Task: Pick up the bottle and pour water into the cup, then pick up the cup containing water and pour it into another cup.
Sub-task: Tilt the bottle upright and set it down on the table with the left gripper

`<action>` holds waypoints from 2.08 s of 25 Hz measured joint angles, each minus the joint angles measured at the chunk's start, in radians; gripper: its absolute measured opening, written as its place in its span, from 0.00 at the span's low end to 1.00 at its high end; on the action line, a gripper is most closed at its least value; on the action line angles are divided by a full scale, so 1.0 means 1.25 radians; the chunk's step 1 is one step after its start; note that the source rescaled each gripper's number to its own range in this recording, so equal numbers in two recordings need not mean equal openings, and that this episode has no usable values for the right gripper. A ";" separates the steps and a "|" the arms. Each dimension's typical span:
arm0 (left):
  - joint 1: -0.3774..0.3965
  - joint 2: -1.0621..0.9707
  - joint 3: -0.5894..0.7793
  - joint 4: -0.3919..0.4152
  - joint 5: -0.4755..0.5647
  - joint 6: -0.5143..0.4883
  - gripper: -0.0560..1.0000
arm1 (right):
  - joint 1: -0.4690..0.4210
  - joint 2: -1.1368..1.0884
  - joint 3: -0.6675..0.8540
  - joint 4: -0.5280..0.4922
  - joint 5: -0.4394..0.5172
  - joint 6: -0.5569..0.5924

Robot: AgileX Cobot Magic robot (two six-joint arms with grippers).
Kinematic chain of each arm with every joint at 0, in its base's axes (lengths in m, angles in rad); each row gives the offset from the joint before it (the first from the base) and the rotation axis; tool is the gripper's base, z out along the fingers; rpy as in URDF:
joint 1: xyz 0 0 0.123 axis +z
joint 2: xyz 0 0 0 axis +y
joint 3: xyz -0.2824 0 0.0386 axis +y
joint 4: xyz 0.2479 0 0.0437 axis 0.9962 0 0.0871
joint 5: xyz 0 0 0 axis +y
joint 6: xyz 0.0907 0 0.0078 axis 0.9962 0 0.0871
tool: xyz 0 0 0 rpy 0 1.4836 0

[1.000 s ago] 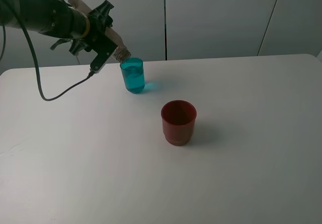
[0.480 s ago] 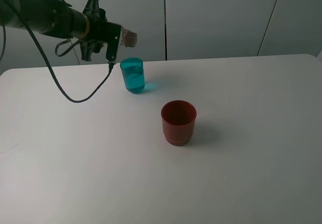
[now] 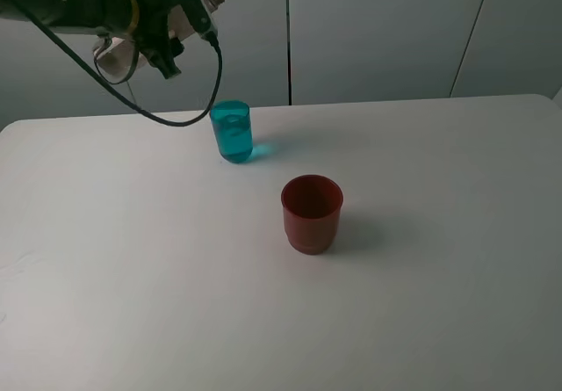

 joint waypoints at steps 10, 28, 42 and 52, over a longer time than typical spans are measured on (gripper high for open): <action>0.009 -0.099 0.024 -0.284 -0.036 -0.024 0.05 | 0.000 0.000 0.000 0.000 0.000 0.000; 0.251 -0.245 0.431 -0.435 -0.535 -0.092 0.05 | 0.000 0.000 0.000 0.000 0.000 0.000; 0.333 -0.215 0.605 -0.850 -0.820 0.328 0.05 | 0.000 0.000 0.000 0.000 0.000 0.000; 0.333 0.009 0.605 -0.927 -1.079 0.345 0.05 | 0.000 0.000 0.000 0.000 0.000 0.000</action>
